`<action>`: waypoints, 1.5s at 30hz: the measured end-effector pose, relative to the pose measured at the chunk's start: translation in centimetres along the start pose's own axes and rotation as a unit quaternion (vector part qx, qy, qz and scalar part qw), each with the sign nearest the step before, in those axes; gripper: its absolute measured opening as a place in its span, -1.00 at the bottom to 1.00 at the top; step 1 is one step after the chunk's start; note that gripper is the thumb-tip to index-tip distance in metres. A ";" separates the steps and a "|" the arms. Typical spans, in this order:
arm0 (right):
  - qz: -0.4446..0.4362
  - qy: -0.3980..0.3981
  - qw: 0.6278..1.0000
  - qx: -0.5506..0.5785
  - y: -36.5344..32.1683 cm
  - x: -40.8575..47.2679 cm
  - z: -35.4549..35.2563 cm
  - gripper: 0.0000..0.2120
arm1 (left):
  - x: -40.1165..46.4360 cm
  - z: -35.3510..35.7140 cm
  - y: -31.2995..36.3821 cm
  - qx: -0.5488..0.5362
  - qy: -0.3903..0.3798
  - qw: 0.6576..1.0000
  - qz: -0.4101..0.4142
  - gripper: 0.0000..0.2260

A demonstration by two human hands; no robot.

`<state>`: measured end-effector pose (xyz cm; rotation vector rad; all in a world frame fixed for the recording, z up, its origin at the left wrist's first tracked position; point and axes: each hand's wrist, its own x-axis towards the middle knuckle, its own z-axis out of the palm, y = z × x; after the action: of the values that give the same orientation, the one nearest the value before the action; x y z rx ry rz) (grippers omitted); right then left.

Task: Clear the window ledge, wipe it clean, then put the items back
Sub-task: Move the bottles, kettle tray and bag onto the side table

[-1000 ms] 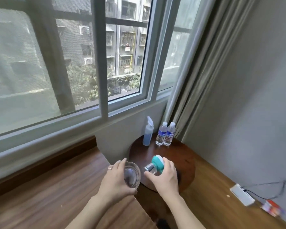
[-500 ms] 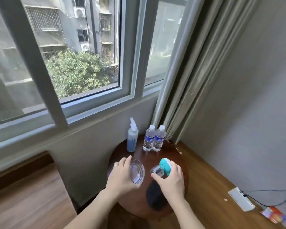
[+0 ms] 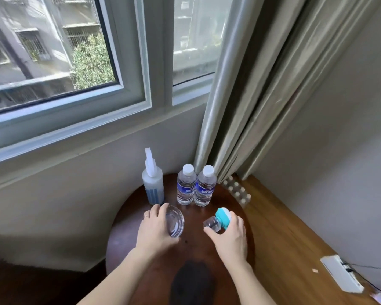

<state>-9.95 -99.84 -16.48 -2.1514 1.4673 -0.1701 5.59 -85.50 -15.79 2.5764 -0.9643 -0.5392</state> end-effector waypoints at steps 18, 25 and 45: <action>-0.017 0.007 0.999 -0.027 2.2 7.8 5.2 -0.03 | 5.0 5.6 -1.7 0.006 0.024 0.999 -0.040 -0.12; -0.033 -0.001 0.999 -0.005 2.2 8.4 5.4 -0.04 | 5.4 6.7 -2.1 0.009 0.012 0.999 -0.045 -0.10; -0.110 -0.044 0.993 -0.016 -6.5 -2.3 1.9 -0.29 | -0.3 -4.1 -1.5 -0.017 0.069 0.997 -0.011 -0.23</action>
<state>-4.72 -95.32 -14.47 -2.3137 1.1898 -0.1305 8.12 -83.50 -12.88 2.5587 -0.8736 -0.3745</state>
